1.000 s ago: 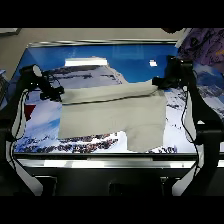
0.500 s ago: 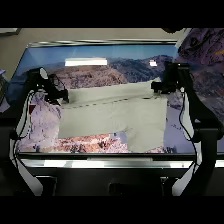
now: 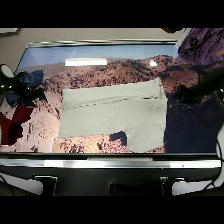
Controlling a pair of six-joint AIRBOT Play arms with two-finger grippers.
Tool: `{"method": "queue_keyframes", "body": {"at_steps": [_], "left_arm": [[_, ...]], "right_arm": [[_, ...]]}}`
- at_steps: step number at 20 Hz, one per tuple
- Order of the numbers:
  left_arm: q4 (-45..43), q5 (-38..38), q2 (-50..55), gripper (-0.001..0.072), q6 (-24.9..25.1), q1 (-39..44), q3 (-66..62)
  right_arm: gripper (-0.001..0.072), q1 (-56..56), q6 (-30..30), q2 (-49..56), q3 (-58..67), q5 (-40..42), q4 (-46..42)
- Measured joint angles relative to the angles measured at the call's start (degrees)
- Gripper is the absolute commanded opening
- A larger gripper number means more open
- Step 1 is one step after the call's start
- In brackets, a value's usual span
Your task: Fold the clothes and pants, and hang the long-sleeved shirts on hangers.
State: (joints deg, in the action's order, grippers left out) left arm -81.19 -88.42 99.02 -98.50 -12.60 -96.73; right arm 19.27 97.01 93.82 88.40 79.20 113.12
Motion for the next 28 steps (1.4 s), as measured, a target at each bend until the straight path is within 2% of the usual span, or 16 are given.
{"method": "queue_keyframes", "body": {"at_steps": [6, 12, 13, 15, 21, 28], "left_arm": [[11.0, 12.2, -20.6, 0.0605, 0.9, -5.8, 28.7], [14.3, 15.5, -27.8, 0.0605, 1.1, -6.8, 38.4], [14.5, 15.6, -28.2, 0.0605, 1.1, -6.9, 38.9], [14.6, 16.0, -28.6, 0.0605, 1.2, -7.0, 39.5], [15.0, 15.6, -29.0, 0.0606, 1.2, -7.0, 40.0], [14.8, 14.8, -29.0, 0.0607, 1.2, -7.0, 40.1]], "right_arm": [[0.0478, 8.4, 9.2, -14.1, -33.0, -0.4, 9.7], [0.0474, 9.5, 13.3, -16.9, -48.5, -2.8, 14.6], [0.0473, 9.6, 13.8, -17.0, -49.8, -3.4, 15.5], [0.0399, 9.6, 14.6, -17.1, -51.9, -4.7, 16.8], [0.0421, 9.7, 16.5, -17.2, -53.0, -6.1, 18.3], [0.0422, 9.8, 14.6, -18.8, -43.3, -2.3, 17.8]]}}
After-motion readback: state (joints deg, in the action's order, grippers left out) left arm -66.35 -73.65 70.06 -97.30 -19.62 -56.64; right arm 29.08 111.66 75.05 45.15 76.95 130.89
